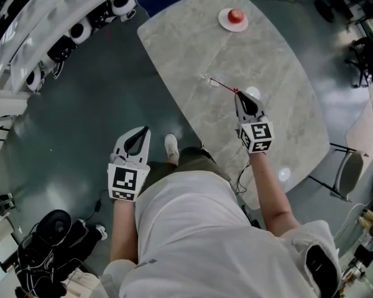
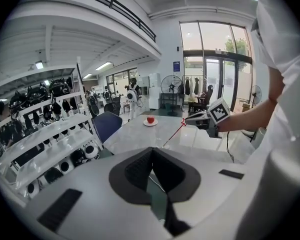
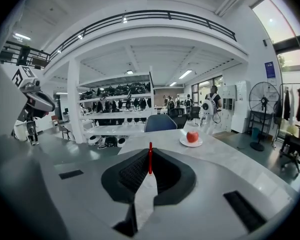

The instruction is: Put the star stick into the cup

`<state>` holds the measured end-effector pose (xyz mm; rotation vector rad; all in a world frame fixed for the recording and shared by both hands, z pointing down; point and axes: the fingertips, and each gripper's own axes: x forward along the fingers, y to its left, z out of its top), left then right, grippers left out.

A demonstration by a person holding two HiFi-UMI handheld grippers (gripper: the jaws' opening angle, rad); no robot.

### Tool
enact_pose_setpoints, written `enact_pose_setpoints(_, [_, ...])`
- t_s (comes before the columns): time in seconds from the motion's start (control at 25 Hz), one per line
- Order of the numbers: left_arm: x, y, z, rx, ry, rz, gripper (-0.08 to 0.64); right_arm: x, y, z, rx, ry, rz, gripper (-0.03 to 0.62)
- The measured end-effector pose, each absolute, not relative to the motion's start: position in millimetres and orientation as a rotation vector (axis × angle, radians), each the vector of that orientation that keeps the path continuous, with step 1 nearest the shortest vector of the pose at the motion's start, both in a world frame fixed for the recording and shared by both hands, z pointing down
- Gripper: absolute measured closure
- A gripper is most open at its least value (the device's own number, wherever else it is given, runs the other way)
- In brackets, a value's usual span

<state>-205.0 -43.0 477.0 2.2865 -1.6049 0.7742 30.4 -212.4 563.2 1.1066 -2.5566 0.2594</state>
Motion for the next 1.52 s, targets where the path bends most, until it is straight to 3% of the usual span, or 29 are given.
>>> enact_pose_setpoints(0.96, [-206, -39, 480, 2.277, -1.600, 0.770, 0.558, 33, -212, 574, 1.119, -2.525, 0.309, 0.534])
enact_pose_setpoints(1.52, [-204, -57, 476, 2.362, -1.533, 0.734, 0.558, 30, -199, 531, 1.161, -2.569, 0.279, 0.528])
